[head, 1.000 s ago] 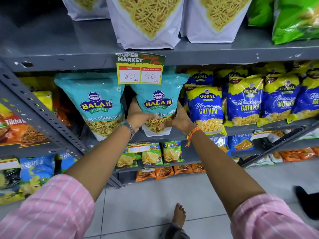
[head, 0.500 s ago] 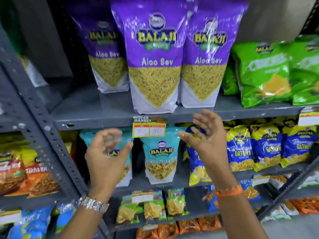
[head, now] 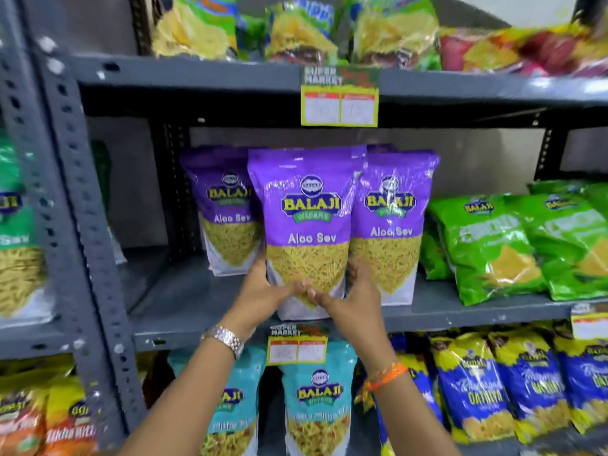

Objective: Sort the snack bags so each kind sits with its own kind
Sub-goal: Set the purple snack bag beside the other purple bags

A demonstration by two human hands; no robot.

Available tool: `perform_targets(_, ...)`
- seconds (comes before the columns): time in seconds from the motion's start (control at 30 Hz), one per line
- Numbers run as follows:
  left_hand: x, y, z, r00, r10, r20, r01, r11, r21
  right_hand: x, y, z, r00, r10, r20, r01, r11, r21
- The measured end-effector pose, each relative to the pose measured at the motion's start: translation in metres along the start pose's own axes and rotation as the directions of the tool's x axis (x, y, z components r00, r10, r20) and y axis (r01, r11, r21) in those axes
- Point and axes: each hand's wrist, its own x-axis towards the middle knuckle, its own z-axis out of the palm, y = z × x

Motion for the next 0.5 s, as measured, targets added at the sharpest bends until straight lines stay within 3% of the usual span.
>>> perform_targets(0.5, -0.006, 0.003, -0.088, 0.992, 0.011, -0.124, -0.008, 1.0, 0.023, 0.012, -0.034, 0.071, 0.988, -0.037, 0.147, 0.031, 0.999, 0.039)
